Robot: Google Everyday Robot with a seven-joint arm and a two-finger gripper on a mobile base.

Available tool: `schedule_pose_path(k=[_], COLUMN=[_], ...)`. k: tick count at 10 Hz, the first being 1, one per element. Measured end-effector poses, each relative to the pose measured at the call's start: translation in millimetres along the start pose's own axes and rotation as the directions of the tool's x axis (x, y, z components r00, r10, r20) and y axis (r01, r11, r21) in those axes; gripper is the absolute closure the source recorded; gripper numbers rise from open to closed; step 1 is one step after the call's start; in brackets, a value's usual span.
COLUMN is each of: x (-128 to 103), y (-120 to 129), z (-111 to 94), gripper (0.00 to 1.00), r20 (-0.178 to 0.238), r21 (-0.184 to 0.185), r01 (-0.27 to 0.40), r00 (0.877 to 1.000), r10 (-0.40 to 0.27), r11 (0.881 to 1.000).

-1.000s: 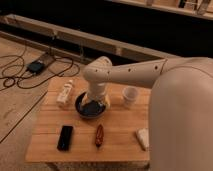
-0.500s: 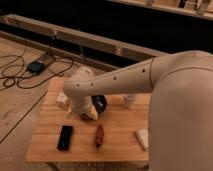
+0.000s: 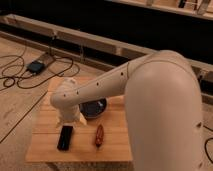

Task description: Place the eraser in the ceramic cup

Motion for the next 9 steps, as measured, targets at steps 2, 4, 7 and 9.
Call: schedule_pose_path(k=[2, 4, 7, 9], x=[5, 8, 9, 4], y=[15, 23, 28, 28], z=[22, 44, 63, 74], gripper=[0.2, 0.2, 0.2, 0.2], r20=[-0.016, -0.037, -0.063, -0.079], r21=[-0.003, 0.006, 0.033, 0.068], r01=[0.055, 0.105, 0.14, 0.148], r00=[0.998, 0.994, 0.988, 0.987], r10=[-0.055, -0.105, -0.138, -0.143], r11=[0.999, 0.994, 0.99, 0.987])
